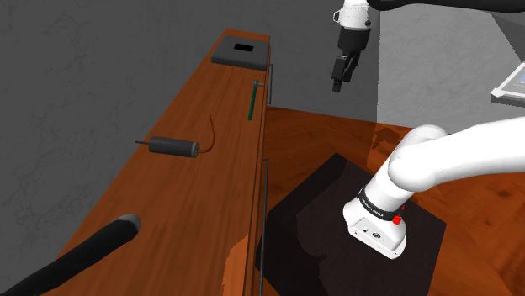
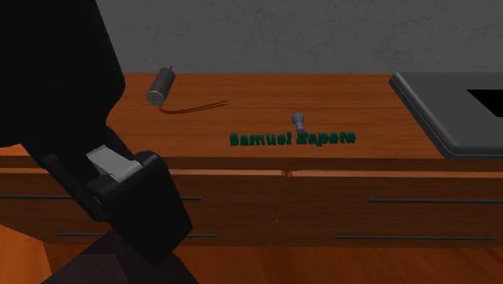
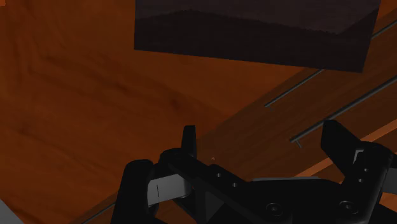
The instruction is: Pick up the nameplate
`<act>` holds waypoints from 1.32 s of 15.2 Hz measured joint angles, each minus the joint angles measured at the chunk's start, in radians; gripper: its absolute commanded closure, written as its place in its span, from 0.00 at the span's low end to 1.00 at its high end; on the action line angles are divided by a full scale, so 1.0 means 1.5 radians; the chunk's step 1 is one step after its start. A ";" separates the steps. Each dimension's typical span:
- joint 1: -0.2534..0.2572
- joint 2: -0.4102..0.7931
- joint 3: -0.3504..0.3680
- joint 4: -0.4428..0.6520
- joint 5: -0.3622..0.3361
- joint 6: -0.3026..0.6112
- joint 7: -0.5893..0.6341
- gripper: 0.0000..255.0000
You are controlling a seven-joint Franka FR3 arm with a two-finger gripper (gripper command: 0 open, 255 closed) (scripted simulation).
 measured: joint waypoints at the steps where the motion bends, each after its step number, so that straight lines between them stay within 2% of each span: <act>1: 0.000 0.000 0.000 0.000 0.000 0.000 0.000 0.00; 10: 0.009 0.176 -0.001 0.057 0.005 0.142 0.007 0.00; 14: 0.013 0.283 0.001 0.113 0.009 0.205 0.010 0.00; 20: 0.015 0.428 -0.002 0.221 0.013 0.261 0.004 0.00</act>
